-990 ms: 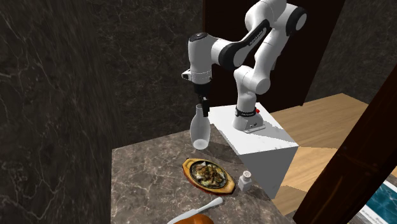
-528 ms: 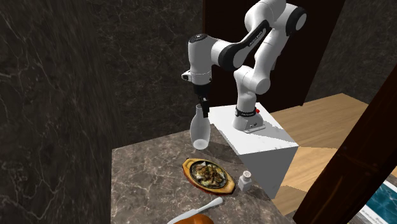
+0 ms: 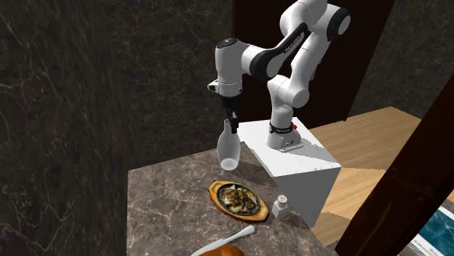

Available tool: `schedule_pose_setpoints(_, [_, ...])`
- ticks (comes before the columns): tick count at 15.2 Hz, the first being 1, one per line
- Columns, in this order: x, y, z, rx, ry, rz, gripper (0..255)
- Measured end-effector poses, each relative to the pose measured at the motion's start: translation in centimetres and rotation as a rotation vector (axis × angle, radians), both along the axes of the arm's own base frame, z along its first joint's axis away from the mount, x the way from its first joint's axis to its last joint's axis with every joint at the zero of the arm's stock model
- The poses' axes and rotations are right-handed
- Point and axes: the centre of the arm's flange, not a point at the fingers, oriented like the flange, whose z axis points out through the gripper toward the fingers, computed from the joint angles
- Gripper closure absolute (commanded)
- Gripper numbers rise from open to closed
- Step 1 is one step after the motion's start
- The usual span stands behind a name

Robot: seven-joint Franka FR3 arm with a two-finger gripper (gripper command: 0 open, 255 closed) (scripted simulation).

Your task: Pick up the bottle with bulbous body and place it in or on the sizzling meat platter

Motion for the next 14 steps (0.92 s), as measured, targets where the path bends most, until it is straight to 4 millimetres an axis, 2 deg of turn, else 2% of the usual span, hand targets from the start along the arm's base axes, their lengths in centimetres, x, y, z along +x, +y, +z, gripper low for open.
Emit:
schedule_pose_setpoints(4, [0.0, 0.0, 0.5, -0.002, 0.002, 0.0, 255])
schedule_pose_setpoints(14, [0.0, 0.0, 5.7, -0.002, 0.003, 0.0, 255])
